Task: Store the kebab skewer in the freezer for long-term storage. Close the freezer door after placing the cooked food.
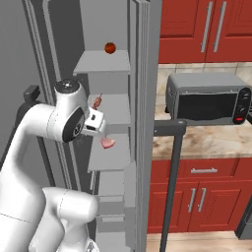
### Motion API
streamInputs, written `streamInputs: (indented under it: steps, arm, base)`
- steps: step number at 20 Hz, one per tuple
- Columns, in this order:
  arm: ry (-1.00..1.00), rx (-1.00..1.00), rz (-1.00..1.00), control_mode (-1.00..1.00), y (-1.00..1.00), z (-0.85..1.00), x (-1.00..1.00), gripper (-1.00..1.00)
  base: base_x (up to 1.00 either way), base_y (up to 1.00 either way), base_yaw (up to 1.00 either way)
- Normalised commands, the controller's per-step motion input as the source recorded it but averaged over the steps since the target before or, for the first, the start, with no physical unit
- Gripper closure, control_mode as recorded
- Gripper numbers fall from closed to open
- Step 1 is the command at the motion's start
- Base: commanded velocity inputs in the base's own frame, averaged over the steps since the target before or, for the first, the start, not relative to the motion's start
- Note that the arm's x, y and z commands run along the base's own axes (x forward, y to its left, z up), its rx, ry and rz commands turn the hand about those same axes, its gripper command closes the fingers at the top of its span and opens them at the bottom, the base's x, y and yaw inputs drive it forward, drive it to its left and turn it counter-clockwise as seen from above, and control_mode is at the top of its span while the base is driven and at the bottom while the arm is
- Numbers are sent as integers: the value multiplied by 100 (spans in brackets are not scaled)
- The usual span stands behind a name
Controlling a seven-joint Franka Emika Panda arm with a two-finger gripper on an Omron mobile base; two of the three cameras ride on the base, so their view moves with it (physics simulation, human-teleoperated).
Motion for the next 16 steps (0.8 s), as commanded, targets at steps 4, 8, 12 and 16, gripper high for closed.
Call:
streamInputs:
  steps: [4,8,12,16]
  arm:
    - [0,2,0,-100,-2,-14,64,100]
    - [-1,0,0,-100,0,-24,57,100]
    - [0,0,0,-100,0,-23,53,100]
    - [-1,0,0,-100,0,-12,53,100]
  base:
    - [0,0,0]
    - [0,0,0]
    - [0,0,0]
    - [0,0,0]
